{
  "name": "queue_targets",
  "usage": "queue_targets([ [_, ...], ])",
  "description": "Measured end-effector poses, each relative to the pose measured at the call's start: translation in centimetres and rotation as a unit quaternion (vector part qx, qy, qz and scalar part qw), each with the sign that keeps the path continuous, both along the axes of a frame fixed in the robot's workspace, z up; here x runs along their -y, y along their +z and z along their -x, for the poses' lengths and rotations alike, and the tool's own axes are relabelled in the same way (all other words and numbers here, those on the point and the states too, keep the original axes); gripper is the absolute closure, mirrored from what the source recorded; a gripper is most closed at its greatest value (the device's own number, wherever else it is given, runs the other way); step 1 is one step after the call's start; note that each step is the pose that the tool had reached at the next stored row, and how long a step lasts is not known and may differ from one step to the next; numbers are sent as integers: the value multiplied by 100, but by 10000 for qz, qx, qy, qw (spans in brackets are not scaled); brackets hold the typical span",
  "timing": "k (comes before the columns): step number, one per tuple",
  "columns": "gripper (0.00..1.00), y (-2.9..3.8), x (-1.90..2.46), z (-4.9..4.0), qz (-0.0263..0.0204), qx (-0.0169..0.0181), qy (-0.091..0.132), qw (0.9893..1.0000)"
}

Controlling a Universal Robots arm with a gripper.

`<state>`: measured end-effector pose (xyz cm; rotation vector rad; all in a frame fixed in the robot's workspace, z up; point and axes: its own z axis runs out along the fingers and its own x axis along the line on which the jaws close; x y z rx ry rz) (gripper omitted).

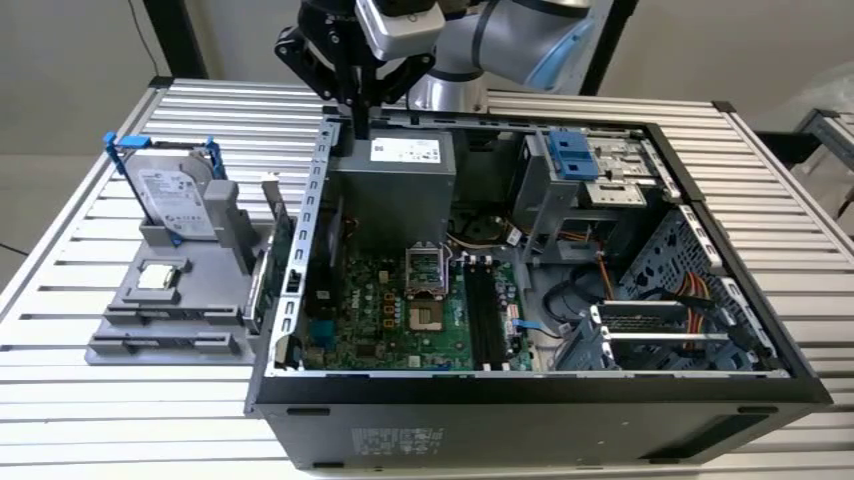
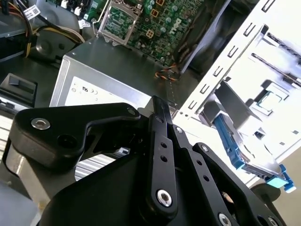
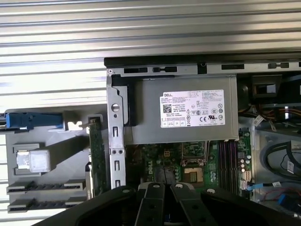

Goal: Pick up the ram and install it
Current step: 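Reach for the ram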

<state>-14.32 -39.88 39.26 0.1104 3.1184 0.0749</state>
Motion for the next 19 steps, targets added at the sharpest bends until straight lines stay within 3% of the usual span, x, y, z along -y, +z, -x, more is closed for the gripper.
queue_targets([
  [19, 100, 0, 0, 156, 0, -4, 0, 10000],
])
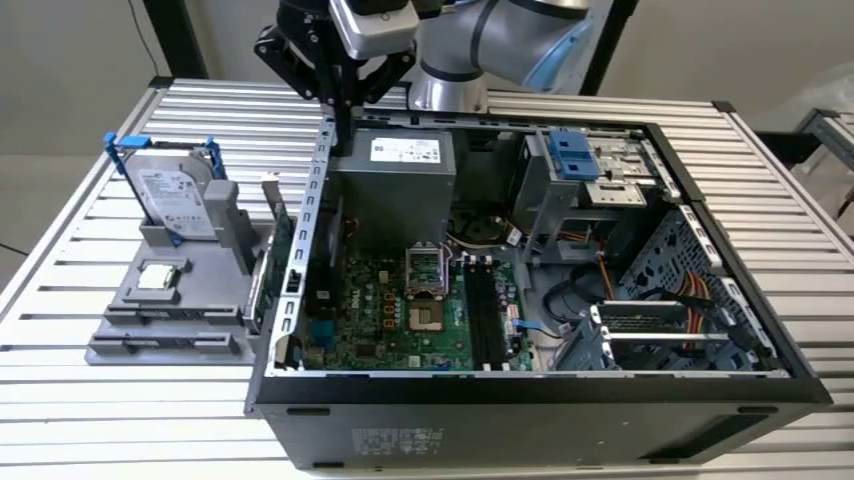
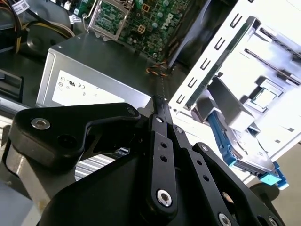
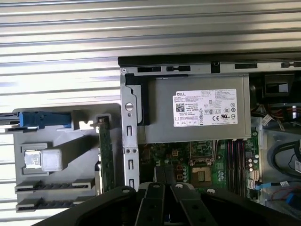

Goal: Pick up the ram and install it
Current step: 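Reach for the ram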

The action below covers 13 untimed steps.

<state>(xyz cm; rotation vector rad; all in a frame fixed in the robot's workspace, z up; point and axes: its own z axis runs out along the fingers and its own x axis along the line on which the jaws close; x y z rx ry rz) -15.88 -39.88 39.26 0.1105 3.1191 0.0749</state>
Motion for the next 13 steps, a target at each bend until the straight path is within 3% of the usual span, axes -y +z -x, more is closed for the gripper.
queue_targets([
  [13, 100, 0, 0, 115, 0, -12, 0, 10000],
])
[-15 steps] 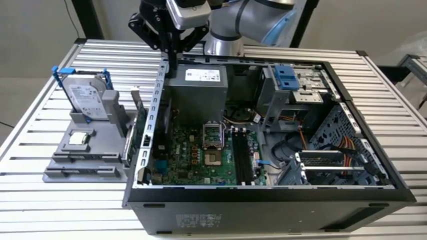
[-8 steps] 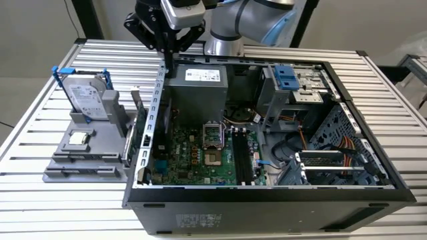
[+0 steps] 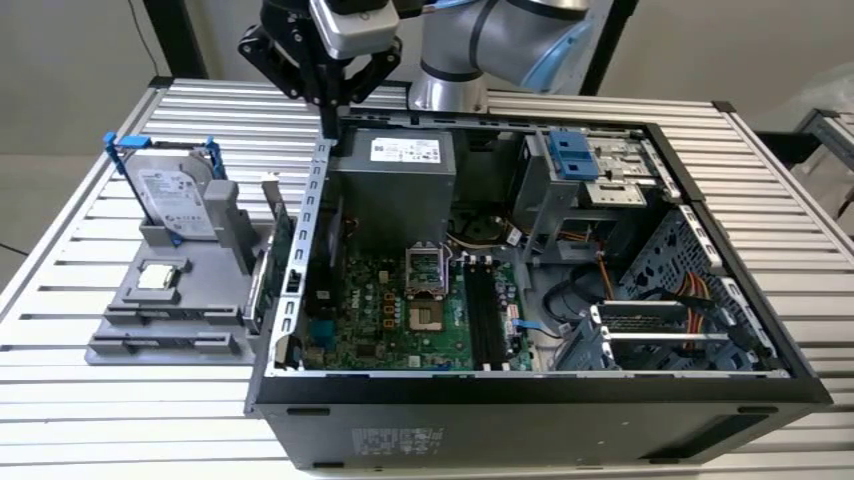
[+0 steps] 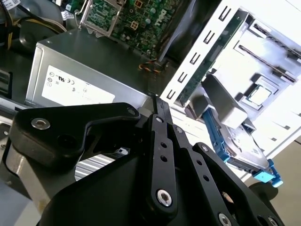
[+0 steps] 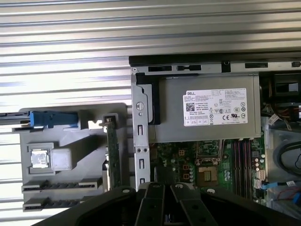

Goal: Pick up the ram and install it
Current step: 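Reach for the ram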

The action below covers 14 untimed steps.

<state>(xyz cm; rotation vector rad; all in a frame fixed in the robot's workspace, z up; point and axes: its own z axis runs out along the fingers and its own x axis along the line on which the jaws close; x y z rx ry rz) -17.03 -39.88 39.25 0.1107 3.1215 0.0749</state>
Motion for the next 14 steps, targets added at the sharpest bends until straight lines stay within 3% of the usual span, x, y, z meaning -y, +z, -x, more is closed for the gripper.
queue_targets([
  [14, 100, 0, 0, 125, 0, -17, 0, 10000],
])
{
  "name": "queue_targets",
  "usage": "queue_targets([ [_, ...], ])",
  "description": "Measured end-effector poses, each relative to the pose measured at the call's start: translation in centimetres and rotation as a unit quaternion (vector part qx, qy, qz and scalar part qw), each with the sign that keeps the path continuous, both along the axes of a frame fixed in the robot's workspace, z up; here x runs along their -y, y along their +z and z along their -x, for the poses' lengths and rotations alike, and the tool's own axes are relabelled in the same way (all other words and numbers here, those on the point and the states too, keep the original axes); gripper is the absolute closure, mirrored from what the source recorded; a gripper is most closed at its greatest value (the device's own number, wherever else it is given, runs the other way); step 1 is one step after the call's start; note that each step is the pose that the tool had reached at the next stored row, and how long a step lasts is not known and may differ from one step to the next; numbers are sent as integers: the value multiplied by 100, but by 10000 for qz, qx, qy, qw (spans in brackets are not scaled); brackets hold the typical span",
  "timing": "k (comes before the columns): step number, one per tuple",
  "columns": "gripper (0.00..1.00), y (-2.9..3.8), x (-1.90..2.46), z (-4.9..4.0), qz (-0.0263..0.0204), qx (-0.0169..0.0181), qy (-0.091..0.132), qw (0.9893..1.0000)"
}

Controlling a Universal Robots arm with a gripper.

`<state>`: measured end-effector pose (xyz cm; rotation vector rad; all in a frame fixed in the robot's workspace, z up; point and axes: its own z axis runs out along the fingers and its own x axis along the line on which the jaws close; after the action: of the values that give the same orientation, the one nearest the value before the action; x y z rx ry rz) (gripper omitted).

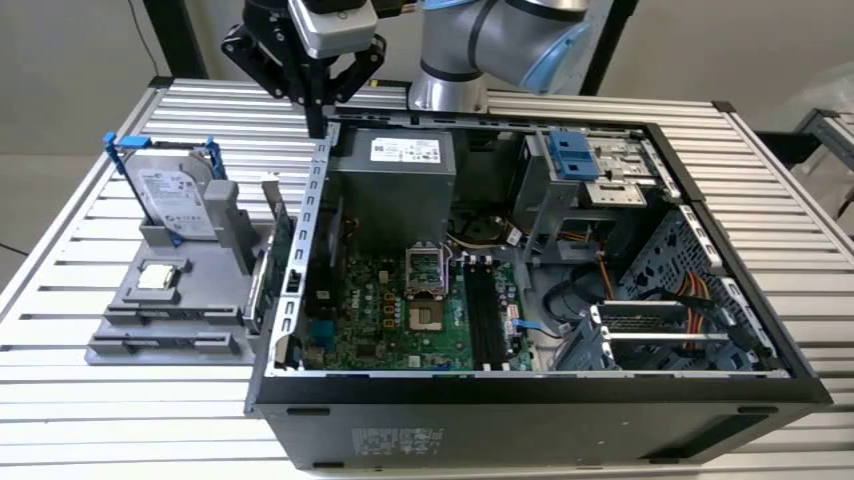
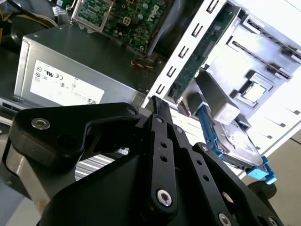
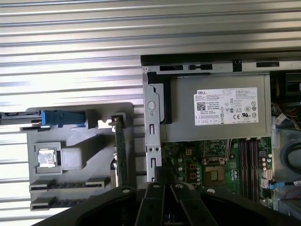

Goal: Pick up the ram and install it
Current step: 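Reach for the ram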

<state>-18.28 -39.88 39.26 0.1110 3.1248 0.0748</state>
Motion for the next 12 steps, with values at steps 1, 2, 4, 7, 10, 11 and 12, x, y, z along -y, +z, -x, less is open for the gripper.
queue_targets([
  [1, 100, 0, 0, 9, 0, -1, 0, 10000],
  [2, 100, 0, 0, 18, 0, -2, 0, 10000],
  [4, 100, 0, 0, 37, 0, -4, 0, 10000],
  [7, 100, 0, 0, 65, 0, -7, 0, 10000],
  [10, 100, 0, 0, 92, 0, -10, 0, 10000],
  [11, 100, 0, 0, 100, 0, -12, 0, 10000],
  [12, 100, 0, 0, 108, 0, -13, 0, 10000],
])
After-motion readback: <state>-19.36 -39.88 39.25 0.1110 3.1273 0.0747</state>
